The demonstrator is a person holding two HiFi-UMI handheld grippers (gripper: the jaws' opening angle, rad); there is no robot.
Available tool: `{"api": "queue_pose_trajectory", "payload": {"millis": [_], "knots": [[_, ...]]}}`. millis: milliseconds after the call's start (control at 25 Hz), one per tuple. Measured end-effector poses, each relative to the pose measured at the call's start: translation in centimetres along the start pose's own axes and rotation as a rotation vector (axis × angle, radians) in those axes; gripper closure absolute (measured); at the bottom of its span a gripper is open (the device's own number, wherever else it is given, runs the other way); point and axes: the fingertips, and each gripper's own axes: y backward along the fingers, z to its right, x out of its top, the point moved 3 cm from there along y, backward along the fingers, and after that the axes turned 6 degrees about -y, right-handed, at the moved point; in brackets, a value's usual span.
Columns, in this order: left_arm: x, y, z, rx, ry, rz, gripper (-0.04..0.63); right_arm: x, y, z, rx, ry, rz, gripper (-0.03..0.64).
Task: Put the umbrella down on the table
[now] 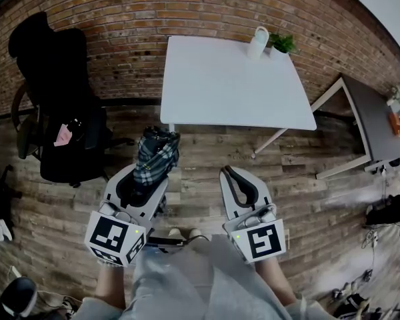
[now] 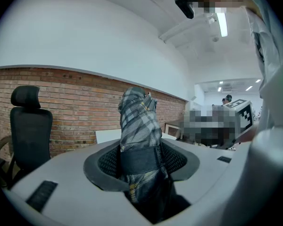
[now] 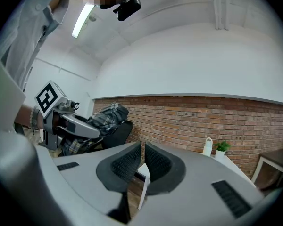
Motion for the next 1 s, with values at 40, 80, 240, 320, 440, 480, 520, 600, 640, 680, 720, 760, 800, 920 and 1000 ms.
{"api": "queue_pose_trajectory", "payload": {"millis": [40, 80, 240, 320, 440, 480, 520, 600, 640, 680, 720, 760, 800, 920, 1000], "knots": [[0.0, 0.0, -0.1, -0.001, 0.0, 0.001, 0.36, -0.1, 0.0, 0.0, -0.001, -0.001, -0.008, 0.561], [-0.1, 0.1, -0.2, -0.002, 0.001, 0.001, 0.36, -0.3, 0.1, -0.1, -0.002, 0.001, -0.021, 0.561], [-0.3, 0.7, -0.8, -0.003, 0.0, 0.001, 0.36, -0.6, 0.2, -0.4, -0.019, 0.006, -0.044, 0.561], [-0.4, 1.0, -1.1, -0.008, -0.003, 0.005, 0.36, -0.5, 0.1, -0.7, -0.032, 0.012, -0.041, 0.561], [-0.3, 1.4, -1.5, -0.013, -0.007, 0.01, 0.36, -0.5, 0.1, -1.1, -0.049, 0.014, -0.044, 0.561], [-0.3, 1.5, -1.6, -0.015, -0.008, 0.011, 0.36, -0.5, 0.2, -1.3, -0.055, 0.017, -0.046, 0.561], [-0.3, 1.7, -1.7, -0.018, -0.009, 0.012, 0.359, -0.6, 0.3, -1.4, -0.061, 0.022, -0.047, 0.561], [-0.5, 2.1, -1.9, -0.024, -0.014, 0.015, 0.359, -0.7, 0.5, -1.9, -0.073, 0.03, -0.05, 0.561], [-0.6, 2.2, -2.0, -0.027, -0.018, 0.016, 0.36, -0.8, 0.7, -2.1, -0.078, 0.032, -0.051, 0.561], [-0.7, 2.4, -2.1, -0.029, -0.023, 0.017, 0.36, -1.0, 0.8, -2.3, -0.083, 0.032, -0.05, 0.561], [-0.8, 2.5, -2.1, -0.032, -0.028, 0.018, 0.36, -1.1, 0.9, -2.5, -0.087, 0.031, -0.05, 0.561], [-0.9, 2.6, -2.1, -0.034, -0.032, 0.018, 0.36, -1.2, 1.0, -2.8, -0.09, 0.029, -0.05, 0.561], [-1.0, 2.8, -2.2, -0.035, -0.035, 0.019, 0.36, -1.3, 1.1, -3.0, -0.092, 0.027, -0.05, 0.561], [-0.9, 3.0, -2.4, -0.028, -0.035, 0.027, 0.359, -1.3, 1.1, -3.4, -0.089, 0.028, -0.042, 0.561], [-0.9, 3.1, -2.7, -0.023, -0.028, 0.031, 0.36, -1.3, 0.9, -3.5, -0.087, 0.025, -0.04, 0.561]]}}
